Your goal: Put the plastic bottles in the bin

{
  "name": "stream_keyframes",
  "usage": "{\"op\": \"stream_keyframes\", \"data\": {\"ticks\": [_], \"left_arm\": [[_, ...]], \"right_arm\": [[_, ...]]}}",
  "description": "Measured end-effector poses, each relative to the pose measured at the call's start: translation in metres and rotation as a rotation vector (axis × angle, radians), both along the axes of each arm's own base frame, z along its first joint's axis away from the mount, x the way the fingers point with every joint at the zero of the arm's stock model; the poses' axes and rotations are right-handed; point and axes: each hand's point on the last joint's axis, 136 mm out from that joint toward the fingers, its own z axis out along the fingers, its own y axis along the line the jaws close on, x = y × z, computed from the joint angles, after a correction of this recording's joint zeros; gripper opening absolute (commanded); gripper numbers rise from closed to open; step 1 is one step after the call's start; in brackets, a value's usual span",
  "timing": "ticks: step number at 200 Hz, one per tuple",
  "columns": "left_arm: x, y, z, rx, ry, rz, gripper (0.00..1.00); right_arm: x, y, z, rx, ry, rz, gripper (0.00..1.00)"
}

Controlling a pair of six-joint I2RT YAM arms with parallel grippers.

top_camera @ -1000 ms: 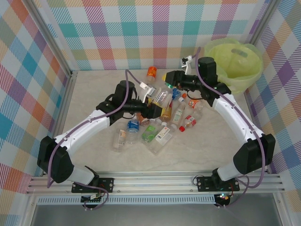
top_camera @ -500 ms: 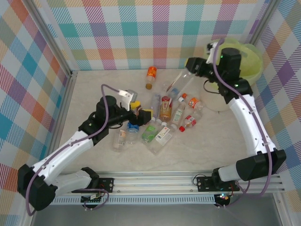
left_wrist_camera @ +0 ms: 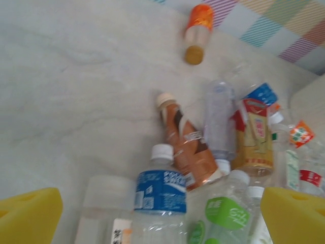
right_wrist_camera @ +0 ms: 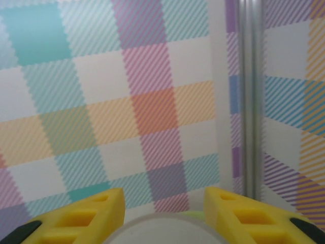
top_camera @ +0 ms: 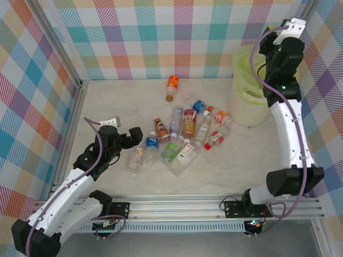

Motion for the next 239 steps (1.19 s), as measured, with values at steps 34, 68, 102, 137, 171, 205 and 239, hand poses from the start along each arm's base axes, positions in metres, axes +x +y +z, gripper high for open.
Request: {"op": "stream_keyframes", "data": {"ticks": [34, 68, 102, 137, 171, 205, 239], "left_arm": [[-0.006, 0.009, -0.044, -0.009, 0.192, 0.04, 1.0], [-0.015, -0.001, -0.078, -0.014, 0.349, -0.01, 1.0], [-0.025, -0.002, -0.098, 0.008, 0.445, -0.033, 1.0], [-0.031, -0.009, -0.109, 0.004, 0.505, -0.076, 1.0], [-0.036, -0.02, -0.114, -0.022, 0.533, -0.142, 1.0], [-0.035, -0.023, -0.117, -0.021, 0.535, -0.158, 0.97], [-0.037, -0.009, -0.123, 0.034, 0.554, -0.097, 0.85]], "right_arm": [[0.051, -0.027, -0.069, -0.014, 0.178, -0.078, 0.27], [0.085, -0.038, -0.145, 0.032, 0.403, -0.048, 0.33], [0.098, -0.041, -0.198, 0.11, 0.571, -0.001, 0.61], [0.089, -0.039, -0.218, 0.163, 0.651, 0.005, 0.82], [0.073, -0.03, -0.208, 0.201, 0.66, 0.047, 0.94], [0.023, -0.005, -0.167, 0.26, 0.581, 0.162, 1.0], [-0.037, 0.032, -0.129, 0.335, 0.452, 0.348, 1.0]]}}
